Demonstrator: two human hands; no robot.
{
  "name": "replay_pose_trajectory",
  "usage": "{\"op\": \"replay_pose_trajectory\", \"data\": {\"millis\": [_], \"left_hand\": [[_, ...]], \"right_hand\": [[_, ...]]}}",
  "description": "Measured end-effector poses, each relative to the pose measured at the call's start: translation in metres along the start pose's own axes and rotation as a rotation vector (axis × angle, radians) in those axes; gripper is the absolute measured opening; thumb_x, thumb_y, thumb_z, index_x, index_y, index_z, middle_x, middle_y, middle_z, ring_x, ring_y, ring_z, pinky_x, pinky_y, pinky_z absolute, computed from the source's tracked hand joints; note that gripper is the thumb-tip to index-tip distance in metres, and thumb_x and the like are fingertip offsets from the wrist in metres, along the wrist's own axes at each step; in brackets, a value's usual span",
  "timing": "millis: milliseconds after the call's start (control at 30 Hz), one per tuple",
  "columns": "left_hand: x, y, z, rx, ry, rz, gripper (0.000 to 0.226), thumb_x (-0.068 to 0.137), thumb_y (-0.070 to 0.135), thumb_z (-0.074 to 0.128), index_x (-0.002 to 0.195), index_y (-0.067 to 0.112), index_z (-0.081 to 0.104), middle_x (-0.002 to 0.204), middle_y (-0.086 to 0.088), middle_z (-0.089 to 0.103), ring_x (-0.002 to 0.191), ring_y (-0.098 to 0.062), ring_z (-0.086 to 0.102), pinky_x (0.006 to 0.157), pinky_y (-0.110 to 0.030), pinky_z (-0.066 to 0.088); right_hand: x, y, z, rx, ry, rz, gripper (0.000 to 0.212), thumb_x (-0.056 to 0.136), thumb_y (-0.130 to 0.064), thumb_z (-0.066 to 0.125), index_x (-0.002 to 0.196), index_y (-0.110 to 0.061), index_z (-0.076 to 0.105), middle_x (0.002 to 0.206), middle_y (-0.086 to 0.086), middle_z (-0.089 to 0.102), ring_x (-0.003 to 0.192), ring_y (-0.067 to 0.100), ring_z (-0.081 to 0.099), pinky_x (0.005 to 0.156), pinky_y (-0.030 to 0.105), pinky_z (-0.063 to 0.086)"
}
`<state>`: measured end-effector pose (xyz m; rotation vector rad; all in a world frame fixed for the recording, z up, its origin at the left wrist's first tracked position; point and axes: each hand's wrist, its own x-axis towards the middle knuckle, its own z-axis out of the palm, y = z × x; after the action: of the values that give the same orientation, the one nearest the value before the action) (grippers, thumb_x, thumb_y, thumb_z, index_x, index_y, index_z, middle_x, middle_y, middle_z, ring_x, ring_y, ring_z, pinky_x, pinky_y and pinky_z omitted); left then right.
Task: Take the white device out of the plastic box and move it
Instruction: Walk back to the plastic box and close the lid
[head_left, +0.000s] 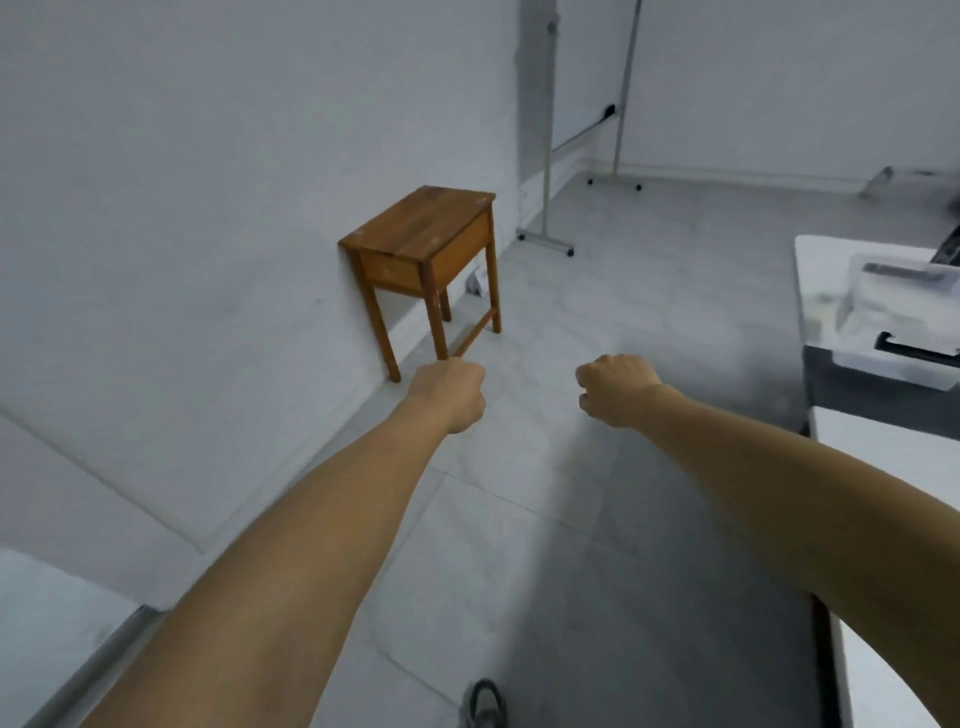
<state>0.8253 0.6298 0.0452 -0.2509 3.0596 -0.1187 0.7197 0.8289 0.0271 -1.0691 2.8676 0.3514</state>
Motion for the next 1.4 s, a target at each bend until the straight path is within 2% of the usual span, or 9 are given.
{"op": "replay_pose_trajectory", "data": {"millis": [233,333,433,567,800,1000,1133,1333,1400], "left_hand": [[0.177,-0.001,-0.034,0.026,0.025,0.249,0.021,0.091,0.021,0.044,0.103,0.012,0.059,0.108,-0.014,0.064,0.093,-0.033,0.062,0.066,-0.035,0.043],[0.236,0.026,-0.039,0.026,0.037,0.352,0.022,0.091,0.021,0.044,0.104,0.012,0.060,0.107,-0.013,0.063,0.092,-0.033,0.061,0.065,-0.034,0.042],[0.294,0.063,-0.035,0.032,0.045,0.449,0.021,0.091,0.022,0.044,0.102,0.012,0.059,0.107,-0.012,0.063,0.091,-0.033,0.060,0.065,-0.034,0.038],[0.376,0.113,-0.034,0.032,0.058,0.527,0.020,0.090,0.019,0.045,0.101,0.011,0.060,0.106,-0.012,0.063,0.091,-0.033,0.060,0.066,-0.034,0.038],[0.510,0.199,-0.054,0.018,0.073,0.603,0.018,0.089,0.018,0.045,0.097,0.011,0.059,0.102,-0.010,0.064,0.086,-0.031,0.060,0.064,-0.033,0.039],[0.602,0.284,-0.059,0.008,0.039,0.731,0.021,0.090,0.022,0.044,0.101,0.012,0.059,0.105,-0.010,0.064,0.089,-0.031,0.060,0.068,-0.033,0.042],[0.655,0.341,-0.061,0.010,0.040,0.827,0.021,0.089,0.021,0.043,0.100,0.012,0.059,0.106,-0.011,0.064,0.090,-0.033,0.060,0.068,-0.033,0.041],[0.750,0.446,-0.072,0.012,0.051,1.030,0.011,0.089,0.017,0.043,0.085,0.013,0.052,0.099,-0.011,0.064,0.083,-0.031,0.059,0.065,-0.033,0.041],[0.777,0.483,-0.079,0.030,0.053,1.096,0.013,0.090,0.019,0.044,0.089,0.011,0.054,0.100,-0.010,0.064,0.084,-0.031,0.060,0.065,-0.033,0.041]], "right_hand": [[0.090,0.083,-0.012,0.093,-0.010,0.242,0.020,0.090,-0.018,0.047,0.101,-0.011,0.063,0.108,0.012,0.065,0.096,0.032,0.063,0.069,0.029,0.040],[0.106,0.131,-0.008,0.100,-0.026,0.333,0.013,0.091,-0.020,0.047,0.086,-0.013,0.056,0.108,0.013,0.065,0.093,0.032,0.062,0.067,0.030,0.038],[0.124,0.178,0.006,0.087,-0.064,0.409,0.025,0.091,-0.022,0.048,0.069,-0.015,0.039,0.105,0.013,0.065,0.089,0.032,0.061,0.066,0.031,0.036],[0.166,0.249,0.024,0.105,-0.079,0.464,0.011,0.091,-0.022,0.049,0.083,-0.015,0.049,0.097,0.014,0.062,0.093,0.032,0.063,0.066,0.032,0.040],[0.221,0.381,0.044,0.128,-0.086,0.561,0.007,0.088,-0.018,0.047,0.086,-0.015,0.053,0.103,0.012,0.065,0.091,0.032,0.063,0.068,0.031,0.040],[0.227,0.487,0.066,0.110,-0.125,0.717,0.020,0.085,-0.020,0.050,0.100,-0.013,0.063,0.107,0.011,0.065,0.096,0.032,0.063,0.069,0.029,0.039],[0.228,0.543,0.085,0.131,-0.165,0.825,0.007,0.086,-0.021,0.050,0.085,-0.016,0.055,0.101,0.008,0.066,0.089,0.029,0.063,0.064,0.030,0.035],[0.229,0.632,0.107,0.167,-0.189,1.060,0.010,0.087,-0.022,0.047,0.077,-0.019,0.048,0.092,0.003,0.064,0.072,0.023,0.052,0.059,0.029,0.035],[0.226,0.655,0.112,0.161,-0.203,1.138,0.012,0.088,-0.022,0.047,0.076,-0.018,0.046,0.089,0.003,0.063,0.069,0.023,0.049,0.056,0.029,0.034]]}}
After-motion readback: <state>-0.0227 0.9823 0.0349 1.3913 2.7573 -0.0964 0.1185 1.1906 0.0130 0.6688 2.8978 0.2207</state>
